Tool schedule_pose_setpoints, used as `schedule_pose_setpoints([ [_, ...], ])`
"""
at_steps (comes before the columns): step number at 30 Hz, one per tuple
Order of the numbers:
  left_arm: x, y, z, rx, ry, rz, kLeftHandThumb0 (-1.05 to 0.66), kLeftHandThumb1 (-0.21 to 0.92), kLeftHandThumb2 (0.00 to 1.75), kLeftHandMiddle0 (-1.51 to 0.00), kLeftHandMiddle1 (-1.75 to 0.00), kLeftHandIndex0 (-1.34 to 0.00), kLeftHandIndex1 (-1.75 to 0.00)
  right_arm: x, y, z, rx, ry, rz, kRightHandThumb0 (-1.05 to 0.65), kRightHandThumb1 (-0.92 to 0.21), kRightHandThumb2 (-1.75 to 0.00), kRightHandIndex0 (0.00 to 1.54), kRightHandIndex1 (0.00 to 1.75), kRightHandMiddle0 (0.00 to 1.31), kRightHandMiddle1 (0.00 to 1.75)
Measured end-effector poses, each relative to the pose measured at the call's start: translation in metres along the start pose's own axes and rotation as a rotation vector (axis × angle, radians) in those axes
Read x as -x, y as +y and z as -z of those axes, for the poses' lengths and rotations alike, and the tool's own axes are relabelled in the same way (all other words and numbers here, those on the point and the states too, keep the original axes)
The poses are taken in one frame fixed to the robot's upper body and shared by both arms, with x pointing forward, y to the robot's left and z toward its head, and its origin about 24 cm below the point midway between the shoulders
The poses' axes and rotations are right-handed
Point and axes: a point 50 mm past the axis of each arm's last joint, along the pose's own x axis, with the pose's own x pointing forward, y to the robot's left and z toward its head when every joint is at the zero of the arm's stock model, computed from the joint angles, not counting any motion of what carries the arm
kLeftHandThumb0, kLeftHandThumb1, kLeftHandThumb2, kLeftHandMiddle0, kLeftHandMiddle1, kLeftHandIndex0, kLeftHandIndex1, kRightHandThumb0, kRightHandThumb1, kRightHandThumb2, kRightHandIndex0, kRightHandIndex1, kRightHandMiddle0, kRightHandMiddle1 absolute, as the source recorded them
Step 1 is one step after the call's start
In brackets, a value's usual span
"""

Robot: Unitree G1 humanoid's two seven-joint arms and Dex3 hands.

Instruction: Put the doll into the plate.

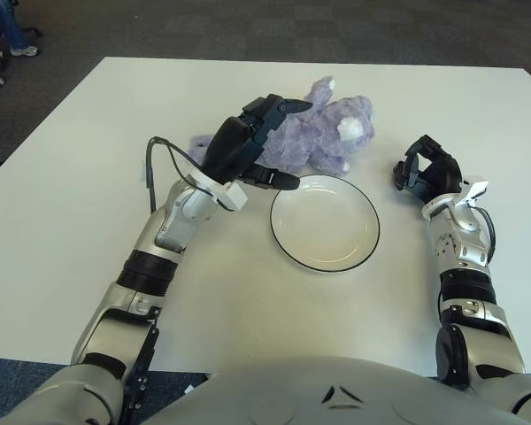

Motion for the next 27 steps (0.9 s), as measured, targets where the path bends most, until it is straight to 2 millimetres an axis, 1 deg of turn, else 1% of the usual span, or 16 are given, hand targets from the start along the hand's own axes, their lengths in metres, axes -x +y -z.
schedule_pose_setpoints([
  [7,0.001,-0.001,0.001,0.003,-0.002,0.003,-1.04,0.92,0.43,-0.38,-0.60,0.00,-0.87,0.000,0.000,0.000,0.000,0.000,0.001,-0.48,-0.34,-1.28,1.20,1.75,0.60,1.75],
  [15,0.002,-0.001,0.001,0.003,0.004,0.002,-1.02,0.92,0.39,-0.40,-0.63,0.00,-0.87,0.000,0.000,0.000,0.001,0.000,0.001,-0.48,-0.34,-1.29,1.20,1.75,0.60,1.75],
  [22,0.004,-0.002,0.005,-0.029,0.060,-0.014,-0.88,0.92,0.30,-0.39,-0.71,0.00,-0.86,0.000,0.000,0.000,0.000,0.000,0.000,-0.48,-0.34,-1.29,1.21,1.75,0.60,1.75],
  [27,0.003,-0.005,0.010,-0.103,0.140,-0.012,-0.77,0.88,0.28,-0.36,-0.72,0.00,-0.79,0.000,0.000,0.000,0.000,0.000,-0.001,-0.48,-0.34,-1.29,1.21,1.75,0.60,1.75],
])
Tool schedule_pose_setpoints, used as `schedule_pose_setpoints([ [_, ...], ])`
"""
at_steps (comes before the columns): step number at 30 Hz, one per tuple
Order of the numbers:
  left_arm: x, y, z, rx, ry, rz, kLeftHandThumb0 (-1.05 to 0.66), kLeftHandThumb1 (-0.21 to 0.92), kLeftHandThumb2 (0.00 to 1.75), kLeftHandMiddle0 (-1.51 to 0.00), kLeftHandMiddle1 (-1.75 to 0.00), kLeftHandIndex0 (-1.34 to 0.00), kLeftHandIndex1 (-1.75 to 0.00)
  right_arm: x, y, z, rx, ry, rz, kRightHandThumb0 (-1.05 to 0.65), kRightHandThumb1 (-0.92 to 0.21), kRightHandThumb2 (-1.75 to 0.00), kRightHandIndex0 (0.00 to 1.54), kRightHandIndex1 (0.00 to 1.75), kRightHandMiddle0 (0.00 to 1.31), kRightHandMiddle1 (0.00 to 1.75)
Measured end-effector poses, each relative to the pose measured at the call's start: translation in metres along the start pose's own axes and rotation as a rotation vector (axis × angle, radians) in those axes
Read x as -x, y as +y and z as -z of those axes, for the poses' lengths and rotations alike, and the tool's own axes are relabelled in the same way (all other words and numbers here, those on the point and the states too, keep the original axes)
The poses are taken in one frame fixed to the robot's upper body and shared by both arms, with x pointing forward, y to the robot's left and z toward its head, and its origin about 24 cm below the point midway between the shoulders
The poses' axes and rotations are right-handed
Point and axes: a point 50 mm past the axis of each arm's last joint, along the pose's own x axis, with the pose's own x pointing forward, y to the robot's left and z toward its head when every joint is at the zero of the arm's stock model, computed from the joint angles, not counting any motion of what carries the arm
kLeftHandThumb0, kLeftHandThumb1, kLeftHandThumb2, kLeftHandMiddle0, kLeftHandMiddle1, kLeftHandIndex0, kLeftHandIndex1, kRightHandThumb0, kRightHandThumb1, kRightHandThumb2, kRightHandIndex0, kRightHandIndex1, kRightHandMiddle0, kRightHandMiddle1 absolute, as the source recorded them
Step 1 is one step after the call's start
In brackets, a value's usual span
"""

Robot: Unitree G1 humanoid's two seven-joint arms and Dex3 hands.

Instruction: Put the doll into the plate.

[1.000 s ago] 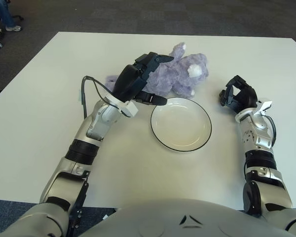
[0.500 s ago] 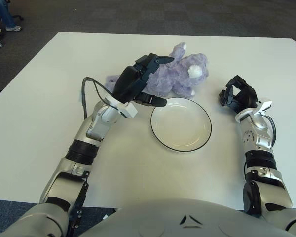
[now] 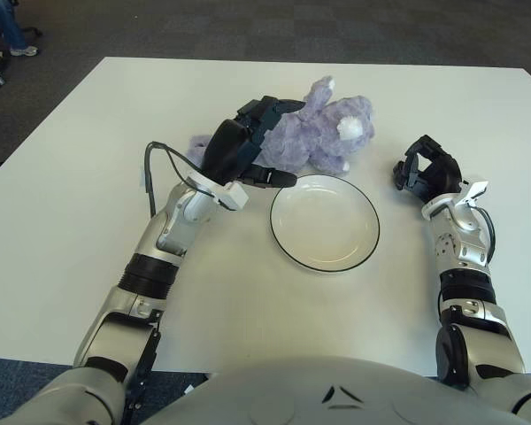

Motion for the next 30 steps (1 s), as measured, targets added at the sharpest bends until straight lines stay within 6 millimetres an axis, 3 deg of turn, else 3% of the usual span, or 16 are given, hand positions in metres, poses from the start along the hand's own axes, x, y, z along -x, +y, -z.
schedule_pose_setpoints([
  [13,-0.002,0.002,0.015,-0.241,0.213,0.045,-0.70,0.69,0.46,-0.29,-0.51,0.00,-0.53,0.000,0.000,0.000,0.000,-0.001,-0.004,-0.48,-0.34,-1.29,1.20,1.75,0.60,1.75],
  [30,-0.010,-0.003,0.041,-0.418,0.334,0.136,-0.70,0.54,0.59,-0.21,-0.47,0.00,-0.34,0.001,0.000,0.000,0.002,-0.001,-0.002,-0.48,-0.34,-1.29,1.20,1.75,0.60,1.75],
])
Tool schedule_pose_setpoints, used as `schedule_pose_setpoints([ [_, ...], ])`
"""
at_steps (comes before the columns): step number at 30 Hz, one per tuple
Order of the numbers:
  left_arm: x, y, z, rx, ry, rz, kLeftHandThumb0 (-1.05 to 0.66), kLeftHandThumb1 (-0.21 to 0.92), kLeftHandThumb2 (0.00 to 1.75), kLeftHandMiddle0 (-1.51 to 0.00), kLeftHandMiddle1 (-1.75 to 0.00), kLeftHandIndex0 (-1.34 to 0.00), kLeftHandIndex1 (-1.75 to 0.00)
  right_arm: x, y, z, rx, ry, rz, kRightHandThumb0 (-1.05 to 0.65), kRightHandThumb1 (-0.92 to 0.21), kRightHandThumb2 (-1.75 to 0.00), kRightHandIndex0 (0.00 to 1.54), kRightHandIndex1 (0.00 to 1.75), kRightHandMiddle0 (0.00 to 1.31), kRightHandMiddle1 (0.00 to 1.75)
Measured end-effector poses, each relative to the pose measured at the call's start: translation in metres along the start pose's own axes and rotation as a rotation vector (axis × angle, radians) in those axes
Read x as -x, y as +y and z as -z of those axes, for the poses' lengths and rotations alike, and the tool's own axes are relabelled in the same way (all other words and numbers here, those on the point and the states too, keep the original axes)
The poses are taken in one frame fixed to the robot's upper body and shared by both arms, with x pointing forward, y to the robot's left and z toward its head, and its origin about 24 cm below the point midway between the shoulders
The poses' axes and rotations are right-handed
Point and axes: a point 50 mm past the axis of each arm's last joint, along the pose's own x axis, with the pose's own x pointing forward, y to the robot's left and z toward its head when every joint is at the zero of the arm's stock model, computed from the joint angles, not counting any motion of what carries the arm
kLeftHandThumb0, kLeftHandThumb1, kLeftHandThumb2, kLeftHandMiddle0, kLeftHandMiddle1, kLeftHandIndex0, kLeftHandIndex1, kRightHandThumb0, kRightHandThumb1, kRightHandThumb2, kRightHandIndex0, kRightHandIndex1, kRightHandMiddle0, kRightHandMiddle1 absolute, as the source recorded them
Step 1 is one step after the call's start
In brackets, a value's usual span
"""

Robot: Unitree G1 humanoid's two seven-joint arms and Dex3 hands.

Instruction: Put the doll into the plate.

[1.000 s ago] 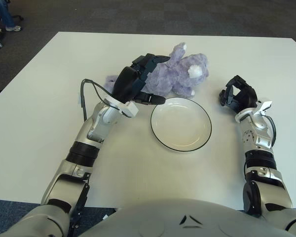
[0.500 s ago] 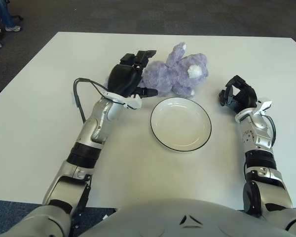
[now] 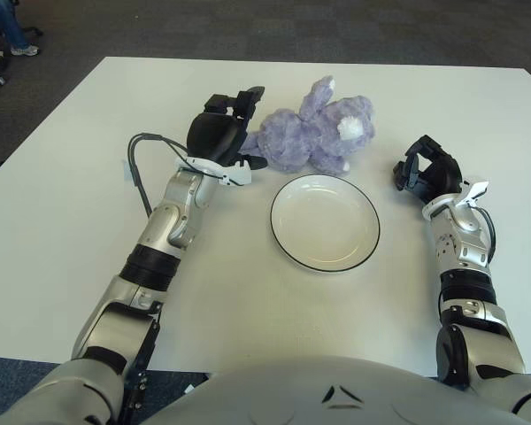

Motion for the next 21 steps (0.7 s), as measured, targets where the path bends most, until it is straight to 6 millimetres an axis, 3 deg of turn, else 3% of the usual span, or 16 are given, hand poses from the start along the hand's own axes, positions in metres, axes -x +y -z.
schedule_pose_setpoints([
  [21,-0.010,-0.015,0.003,-0.017,-0.004,0.112,-0.73,0.54,0.62,-0.21,-0.32,0.00,-0.14,0.002,0.000,0.000,0.002,0.004,0.002,-0.48,-0.33,-1.29,1.21,1.75,0.60,1.75],
])
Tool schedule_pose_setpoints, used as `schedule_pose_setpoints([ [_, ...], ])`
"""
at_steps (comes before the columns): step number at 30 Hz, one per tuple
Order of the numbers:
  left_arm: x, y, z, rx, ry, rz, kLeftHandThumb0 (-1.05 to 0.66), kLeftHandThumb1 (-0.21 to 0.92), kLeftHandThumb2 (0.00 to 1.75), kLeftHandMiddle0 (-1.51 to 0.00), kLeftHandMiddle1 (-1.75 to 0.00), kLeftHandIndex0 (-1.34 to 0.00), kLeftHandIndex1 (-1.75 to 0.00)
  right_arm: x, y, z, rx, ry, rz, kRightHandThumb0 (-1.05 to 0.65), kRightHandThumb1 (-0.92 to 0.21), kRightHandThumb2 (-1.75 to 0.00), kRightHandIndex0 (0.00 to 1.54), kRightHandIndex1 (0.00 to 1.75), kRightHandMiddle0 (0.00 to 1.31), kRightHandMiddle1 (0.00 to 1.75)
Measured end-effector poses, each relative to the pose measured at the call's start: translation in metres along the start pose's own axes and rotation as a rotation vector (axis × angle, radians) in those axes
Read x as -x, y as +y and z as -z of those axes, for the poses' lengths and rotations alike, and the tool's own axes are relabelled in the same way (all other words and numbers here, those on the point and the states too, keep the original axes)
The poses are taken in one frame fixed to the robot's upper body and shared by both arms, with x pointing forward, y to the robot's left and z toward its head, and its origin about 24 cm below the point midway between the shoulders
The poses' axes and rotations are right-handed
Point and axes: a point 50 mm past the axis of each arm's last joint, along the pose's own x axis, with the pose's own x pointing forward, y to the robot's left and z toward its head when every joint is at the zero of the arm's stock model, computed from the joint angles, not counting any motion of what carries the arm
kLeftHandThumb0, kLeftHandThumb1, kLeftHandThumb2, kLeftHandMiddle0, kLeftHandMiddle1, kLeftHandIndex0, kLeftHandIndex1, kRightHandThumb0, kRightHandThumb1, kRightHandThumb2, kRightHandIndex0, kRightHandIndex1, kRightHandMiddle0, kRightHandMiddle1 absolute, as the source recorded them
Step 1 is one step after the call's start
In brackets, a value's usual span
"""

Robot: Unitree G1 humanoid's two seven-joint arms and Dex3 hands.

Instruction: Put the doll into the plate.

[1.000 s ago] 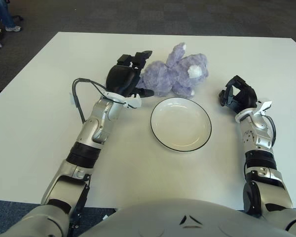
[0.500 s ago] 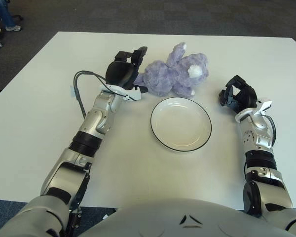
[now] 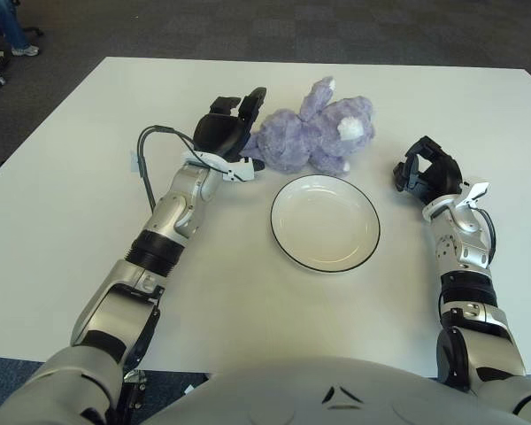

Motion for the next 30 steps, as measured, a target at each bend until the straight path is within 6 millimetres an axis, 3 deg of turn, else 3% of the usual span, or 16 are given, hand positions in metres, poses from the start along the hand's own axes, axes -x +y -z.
schedule_pose_setpoints([
  [11,-0.011,-0.001,-0.004,0.054,-0.029,0.063,-0.79,0.59,0.57,-0.16,-0.30,0.00,-0.16,0.001,0.000,-0.001,0.001,0.001,-0.002,-0.48,-0.34,-1.29,1.21,1.75,0.60,1.75],
  [19,-0.011,-0.004,-0.010,0.116,-0.059,0.143,-0.83,0.69,0.45,-0.18,-0.32,0.00,-0.22,0.001,0.000,-0.001,0.001,0.005,-0.002,-0.48,-0.34,-1.29,1.20,1.75,0.60,1.75],
  [26,-0.012,-0.004,-0.012,0.123,-0.073,0.189,-0.85,0.71,0.38,-0.06,-0.77,0.00,-0.26,0.002,0.000,-0.001,0.001,0.006,0.003,-0.48,-0.34,-1.29,1.20,1.75,0.60,1.75],
  [30,-0.014,-0.001,-0.013,0.116,-0.082,0.194,-0.85,0.70,0.38,-0.04,-0.84,0.00,-0.25,0.002,0.000,-0.001,0.001,0.010,0.005,-0.48,-0.34,-1.29,1.21,1.75,0.60,1.75],
])
